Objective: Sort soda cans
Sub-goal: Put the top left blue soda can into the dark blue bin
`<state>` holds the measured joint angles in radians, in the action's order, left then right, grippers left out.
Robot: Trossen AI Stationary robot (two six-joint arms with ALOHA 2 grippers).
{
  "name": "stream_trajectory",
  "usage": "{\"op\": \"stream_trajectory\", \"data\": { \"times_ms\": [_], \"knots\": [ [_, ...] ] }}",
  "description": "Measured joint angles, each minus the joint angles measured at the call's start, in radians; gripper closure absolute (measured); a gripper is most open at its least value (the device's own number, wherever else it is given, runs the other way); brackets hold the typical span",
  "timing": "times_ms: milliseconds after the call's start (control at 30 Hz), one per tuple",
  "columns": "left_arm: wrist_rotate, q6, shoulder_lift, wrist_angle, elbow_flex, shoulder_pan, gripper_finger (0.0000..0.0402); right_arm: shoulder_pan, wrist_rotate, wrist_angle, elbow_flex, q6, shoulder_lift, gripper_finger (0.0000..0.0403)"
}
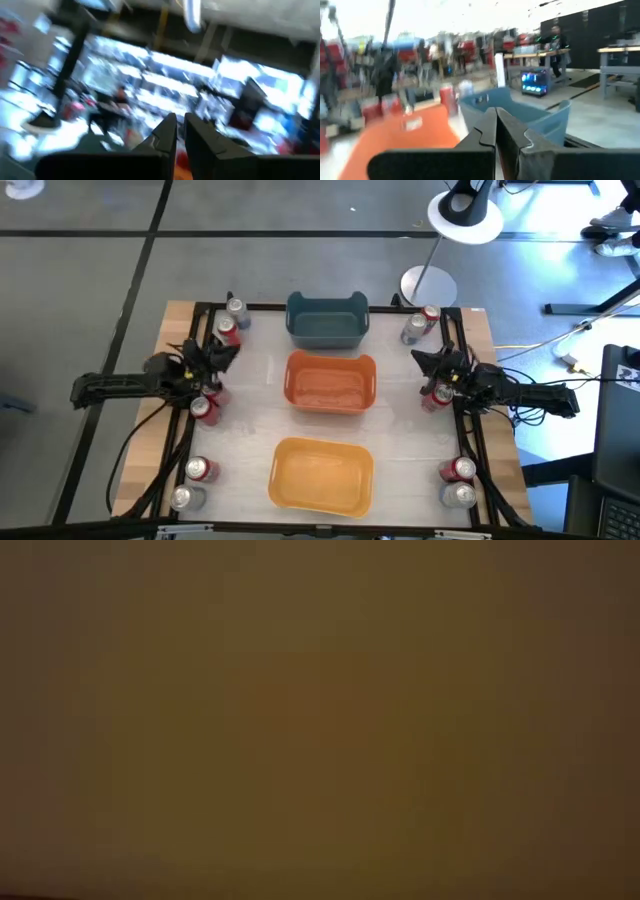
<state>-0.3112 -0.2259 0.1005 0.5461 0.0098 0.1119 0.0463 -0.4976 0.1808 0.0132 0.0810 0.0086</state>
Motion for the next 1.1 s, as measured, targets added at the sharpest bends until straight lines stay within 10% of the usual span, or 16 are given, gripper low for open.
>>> {"op": "stream_trajectory", "data": {
  "times_ms": [300, 733, 1100],
  "knots": [
    [-0.300, 0.206, 0.131, 0.023, 0.140, 0.097, 0.0373, 0.000, -0.266, 0.060, 0.000, 0.008, 0.000, 0.0397],
    [-0.459, 0.333, 0.738, -0.557, 0.836, 0.409, 0.0373, 0.000, -0.278, 0.051, 0.001, -0.058, 0.000, 0.0397],
    [0.103, 0.132, 1.161, -1.278, 1.403, 0.878, 0.0373, 0.000, -0.278, 0.016, 0.001, -0.067, 0.000, 0.0397]
  ]
}}
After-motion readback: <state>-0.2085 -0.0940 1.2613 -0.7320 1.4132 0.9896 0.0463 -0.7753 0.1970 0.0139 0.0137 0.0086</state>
